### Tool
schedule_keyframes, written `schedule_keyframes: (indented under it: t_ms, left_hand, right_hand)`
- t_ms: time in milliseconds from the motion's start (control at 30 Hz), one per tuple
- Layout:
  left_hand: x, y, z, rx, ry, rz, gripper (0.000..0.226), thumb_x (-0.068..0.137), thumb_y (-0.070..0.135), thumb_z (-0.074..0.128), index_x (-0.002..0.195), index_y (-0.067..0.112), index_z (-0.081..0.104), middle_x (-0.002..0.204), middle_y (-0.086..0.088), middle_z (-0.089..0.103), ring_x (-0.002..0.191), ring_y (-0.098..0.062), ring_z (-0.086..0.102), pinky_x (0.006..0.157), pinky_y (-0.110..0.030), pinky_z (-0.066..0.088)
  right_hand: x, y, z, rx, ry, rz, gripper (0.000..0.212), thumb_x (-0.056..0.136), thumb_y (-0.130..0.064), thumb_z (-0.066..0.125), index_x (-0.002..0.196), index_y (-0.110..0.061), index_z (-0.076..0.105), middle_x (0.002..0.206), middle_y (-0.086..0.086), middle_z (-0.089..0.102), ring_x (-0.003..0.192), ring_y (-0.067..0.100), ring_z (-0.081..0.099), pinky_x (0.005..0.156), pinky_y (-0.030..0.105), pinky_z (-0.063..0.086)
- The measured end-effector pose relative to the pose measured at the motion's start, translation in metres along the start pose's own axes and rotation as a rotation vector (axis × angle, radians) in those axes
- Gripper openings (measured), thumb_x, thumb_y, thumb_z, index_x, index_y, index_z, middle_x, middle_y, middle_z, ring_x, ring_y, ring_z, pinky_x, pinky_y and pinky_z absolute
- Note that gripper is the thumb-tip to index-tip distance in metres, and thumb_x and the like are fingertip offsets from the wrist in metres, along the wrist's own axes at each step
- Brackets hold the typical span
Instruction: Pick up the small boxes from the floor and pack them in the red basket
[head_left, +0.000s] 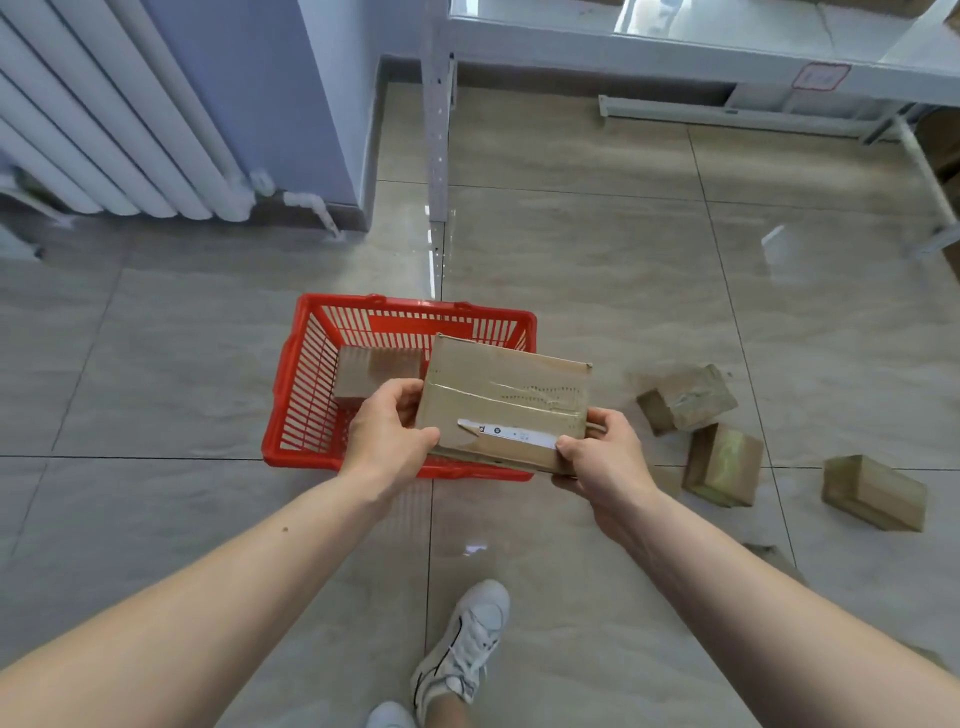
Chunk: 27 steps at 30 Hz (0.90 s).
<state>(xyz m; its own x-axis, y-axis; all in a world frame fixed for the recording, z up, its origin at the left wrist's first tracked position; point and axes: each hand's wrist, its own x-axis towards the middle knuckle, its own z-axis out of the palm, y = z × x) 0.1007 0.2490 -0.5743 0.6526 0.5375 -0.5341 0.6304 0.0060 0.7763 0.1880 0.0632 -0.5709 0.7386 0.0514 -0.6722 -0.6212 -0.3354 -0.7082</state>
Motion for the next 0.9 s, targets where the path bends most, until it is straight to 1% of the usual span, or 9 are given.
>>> schedule_keyframes:
  t_ms: [100, 200, 300, 433, 567, 633, 700, 833, 900]
  left_hand:
    - [0.028, -0.007, -0.003, 0.014, -0.032, -0.015, 0.054, 0.078, -0.005, 0.068, 0.124, 0.022, 0.061, 0.114, 0.004, 0.070, 0.107, -0.013, 0.065, 0.097, -0.040, 0.053]
    - [0.057, -0.009, -0.004, 0.017, -0.070, -0.017, 0.052, 0.081, 0.002, 0.070, 0.127, 0.024, 0.061, 0.117, 0.006, 0.069, 0.109, -0.012, 0.064, 0.098, -0.039, 0.053]
    - [0.089, -0.009, -0.001, 0.013, -0.098, -0.043, 0.050, 0.083, 0.004, 0.069, 0.128, 0.026, 0.062, 0.114, 0.007, 0.071, 0.106, -0.013, 0.066, 0.096, -0.041, 0.054]
    - [0.127, -0.012, 0.006, 0.002, -0.120, -0.088, 0.048, 0.085, 0.006, 0.068, 0.127, 0.028, 0.062, 0.112, 0.007, 0.071, 0.103, -0.012, 0.066, 0.096, -0.038, 0.054]
    - [0.158, -0.026, 0.012, 0.006, -0.136, -0.117, 0.045, 0.087, 0.007, 0.065, 0.126, 0.029, 0.064, 0.117, 0.003, 0.068, 0.104, -0.012, 0.065, 0.096, -0.037, 0.053]
    - [0.173, -0.035, 0.015, 0.012, -0.129, -0.142, 0.044, 0.087, 0.011, 0.066, 0.127, 0.029, 0.063, 0.124, 0.002, 0.064, 0.108, -0.014, 0.063, 0.098, -0.039, 0.052]
    - [0.188, -0.045, 0.017, 0.011, -0.119, -0.170, 0.042, 0.088, 0.011, 0.065, 0.126, 0.028, 0.063, 0.124, 0.002, 0.065, 0.110, -0.014, 0.062, 0.099, -0.039, 0.052]
    - [0.217, -0.068, 0.024, 0.028, -0.127, -0.204, 0.042, 0.089, 0.008, 0.062, 0.128, 0.025, 0.061, 0.121, 0.004, 0.068, 0.113, -0.013, 0.062, 0.103, -0.039, 0.049]
    - [0.231, -0.080, 0.029, 0.055, -0.161, -0.221, 0.042, 0.090, 0.010, 0.061, 0.129, 0.026, 0.060, 0.122, 0.005, 0.068, 0.114, -0.013, 0.062, 0.104, -0.039, 0.048]
  right_hand:
    - [0.024, -0.003, 0.015, -0.031, -0.002, 0.016, 0.036, 0.091, 0.003, 0.052, 0.120, -0.017, 0.047, 0.118, 0.005, 0.061, 0.104, 0.024, 0.064, 0.080, 0.042, 0.059]
    - [0.053, -0.010, 0.029, -0.050, 0.004, 0.024, 0.039, 0.091, 0.003, 0.052, 0.125, -0.017, 0.048, 0.119, 0.007, 0.063, 0.100, 0.023, 0.066, 0.080, 0.042, 0.059]
    - [0.083, -0.018, 0.040, -0.046, 0.005, 0.025, 0.036, 0.092, 0.003, 0.052, 0.120, -0.019, 0.050, 0.115, 0.006, 0.064, 0.092, 0.021, 0.068, 0.080, 0.043, 0.059]
    - [0.121, -0.023, 0.053, -0.060, -0.005, 0.047, 0.040, 0.092, 0.004, 0.052, 0.128, -0.014, 0.051, 0.117, 0.009, 0.065, 0.093, 0.023, 0.068, 0.083, 0.046, 0.059]
    - [0.157, -0.018, 0.070, -0.094, -0.019, 0.067, 0.040, 0.095, 0.002, 0.052, 0.131, -0.014, 0.050, 0.114, 0.008, 0.063, 0.087, 0.019, 0.067, 0.076, 0.041, 0.060]
    - [0.175, -0.007, 0.080, -0.145, -0.004, 0.080, 0.041, 0.095, -0.003, 0.054, 0.133, -0.016, 0.050, 0.117, 0.008, 0.065, 0.093, 0.023, 0.069, 0.082, 0.045, 0.060]
    - [0.192, 0.005, 0.091, -0.178, 0.015, 0.095, 0.043, 0.094, -0.007, 0.056, 0.135, -0.018, 0.050, 0.121, 0.008, 0.066, 0.100, 0.026, 0.069, 0.085, 0.048, 0.060]
    - [0.221, 0.031, 0.113, -0.224, 0.072, 0.114, 0.046, 0.095, -0.013, 0.058, 0.138, -0.024, 0.049, 0.123, 0.004, 0.066, 0.104, 0.028, 0.069, 0.084, 0.049, 0.060]
    - [0.235, 0.043, 0.121, -0.253, 0.097, 0.113, 0.046, 0.094, -0.012, 0.057, 0.138, -0.024, 0.049, 0.124, 0.002, 0.066, 0.106, 0.026, 0.067, 0.088, 0.048, 0.059]
